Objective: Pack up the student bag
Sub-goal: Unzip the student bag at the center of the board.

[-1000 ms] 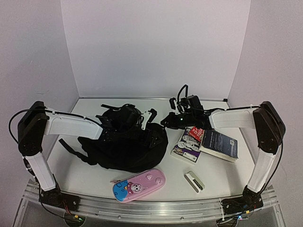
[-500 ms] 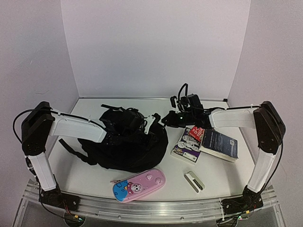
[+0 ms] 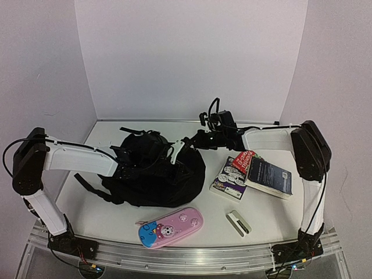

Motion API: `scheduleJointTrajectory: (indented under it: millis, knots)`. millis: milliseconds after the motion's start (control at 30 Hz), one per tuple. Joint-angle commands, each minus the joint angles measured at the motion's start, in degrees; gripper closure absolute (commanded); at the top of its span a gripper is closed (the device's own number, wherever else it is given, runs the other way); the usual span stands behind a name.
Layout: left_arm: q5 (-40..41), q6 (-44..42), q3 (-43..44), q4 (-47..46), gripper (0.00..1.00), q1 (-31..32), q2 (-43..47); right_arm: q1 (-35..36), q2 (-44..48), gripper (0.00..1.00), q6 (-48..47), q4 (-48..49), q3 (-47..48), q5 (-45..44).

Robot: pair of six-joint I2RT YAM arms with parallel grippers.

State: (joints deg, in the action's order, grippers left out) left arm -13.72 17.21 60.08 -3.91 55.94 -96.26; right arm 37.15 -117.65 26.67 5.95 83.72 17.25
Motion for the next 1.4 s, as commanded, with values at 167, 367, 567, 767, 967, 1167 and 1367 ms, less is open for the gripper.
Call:
scheduleJointTrajectory:
  millis: [167, 367, 567, 767, 967, 1167, 1367]
  knots:
    - [6.73, 3.2, 6.55, 3.54, 0.28, 0.22, -2.39, -0.14, -4.08, 1.0, -1.34, 1.34, 6.77, 4.12]
    - [11.04, 3.9, 11.15, 7.82, 0.2, 0.22, -7.97, -0.09, -3.09, 1.0, -1.76, 1.34, 5.74, 3.6]
    - [11.27, 4.31, 13.85, 9.91, 0.56, 0.38, -11.85, -0.11, -2.59, 1.0, -1.96, 1.34, 5.01, 3.7]
    - [8.4, 1.6, 10.39, 5.73, 1.0, 1.72, -9.51, -0.16, -4.11, 1.0, -1.79, 1.28, 6.5, 3.23]
    - [-2.11, -4.82, 3.29, -0.27, 1.0, 3.13, -3.25, -0.3, -7.87, 1.0, -1.57, 0.68, 10.62, 3.1]
    - [-7.3, -8.89, 2.05, 3.18, 1.0, 4.27, 0.99, -1.09, -13.04, 1.0, -1.39, -0.05, 15.75, 4.39]
    - [-10.97, -9.58, 3.08, 7.53, 1.0, 4.44, 1.06, -1.33, -18.13, 1.0, -1.52, -0.06, 21.57, 6.41]
